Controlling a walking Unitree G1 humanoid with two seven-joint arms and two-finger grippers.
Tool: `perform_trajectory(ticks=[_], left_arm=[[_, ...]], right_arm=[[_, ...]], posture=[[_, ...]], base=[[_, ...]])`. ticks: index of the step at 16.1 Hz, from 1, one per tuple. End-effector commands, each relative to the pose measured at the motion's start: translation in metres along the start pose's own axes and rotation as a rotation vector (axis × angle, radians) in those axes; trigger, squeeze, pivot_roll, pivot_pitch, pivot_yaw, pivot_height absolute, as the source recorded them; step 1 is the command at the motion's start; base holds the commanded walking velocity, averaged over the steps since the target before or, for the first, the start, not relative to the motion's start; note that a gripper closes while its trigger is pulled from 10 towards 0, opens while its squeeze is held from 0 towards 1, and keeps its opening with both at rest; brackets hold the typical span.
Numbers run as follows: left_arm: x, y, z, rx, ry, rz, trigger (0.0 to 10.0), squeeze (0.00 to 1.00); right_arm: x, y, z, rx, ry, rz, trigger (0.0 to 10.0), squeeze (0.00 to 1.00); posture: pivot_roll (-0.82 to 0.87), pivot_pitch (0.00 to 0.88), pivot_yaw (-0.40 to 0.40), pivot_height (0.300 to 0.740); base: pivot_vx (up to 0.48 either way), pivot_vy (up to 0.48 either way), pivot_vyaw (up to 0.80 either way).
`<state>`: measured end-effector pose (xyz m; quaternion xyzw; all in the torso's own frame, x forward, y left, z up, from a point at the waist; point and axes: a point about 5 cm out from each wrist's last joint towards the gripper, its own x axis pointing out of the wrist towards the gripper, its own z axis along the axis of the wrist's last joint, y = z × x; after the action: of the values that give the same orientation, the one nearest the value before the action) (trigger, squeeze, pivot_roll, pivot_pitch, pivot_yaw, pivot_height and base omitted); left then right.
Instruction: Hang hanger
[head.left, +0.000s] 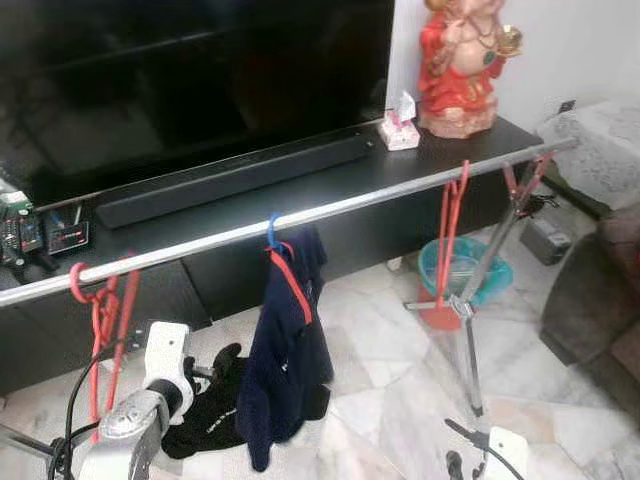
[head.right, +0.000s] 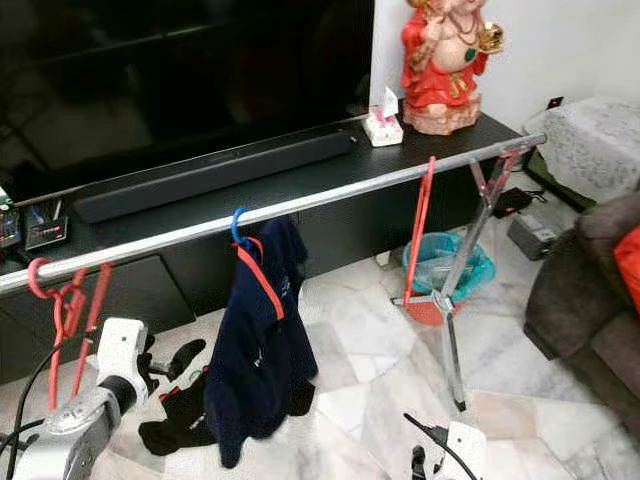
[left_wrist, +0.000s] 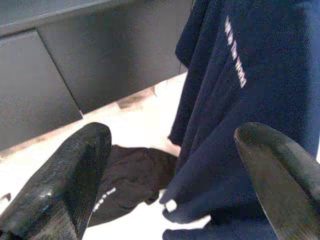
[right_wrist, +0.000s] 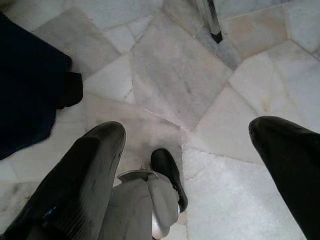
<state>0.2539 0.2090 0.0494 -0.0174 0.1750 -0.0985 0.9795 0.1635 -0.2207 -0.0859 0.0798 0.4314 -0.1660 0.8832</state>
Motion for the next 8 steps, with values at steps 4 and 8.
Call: perform_trajectory(ticks=[4, 8], left_arm=[[0.0002, 0.0028, 0.0054, 0.023, -0.015, 0.012, 10.0, 1.0], [0.0002, 0.0028, 0.0054, 0.023, -0.015, 0.012, 10.0, 1.0]], right_arm=[[-0.0003, 0.0015, -0.0022, 0.003, 0.008, 0.004, 10.0, 0.0], [-0.0003, 0.0015, -0.0022, 0.003, 0.008, 0.004, 10.0, 0.0]], posture=[[-0.25, 0.0, 0.083, 0.74], [-0.25, 0.0, 0.083, 0.74]], base=[[0.0, 0.0, 0.0], [0.0, 0.0, 0.0]])
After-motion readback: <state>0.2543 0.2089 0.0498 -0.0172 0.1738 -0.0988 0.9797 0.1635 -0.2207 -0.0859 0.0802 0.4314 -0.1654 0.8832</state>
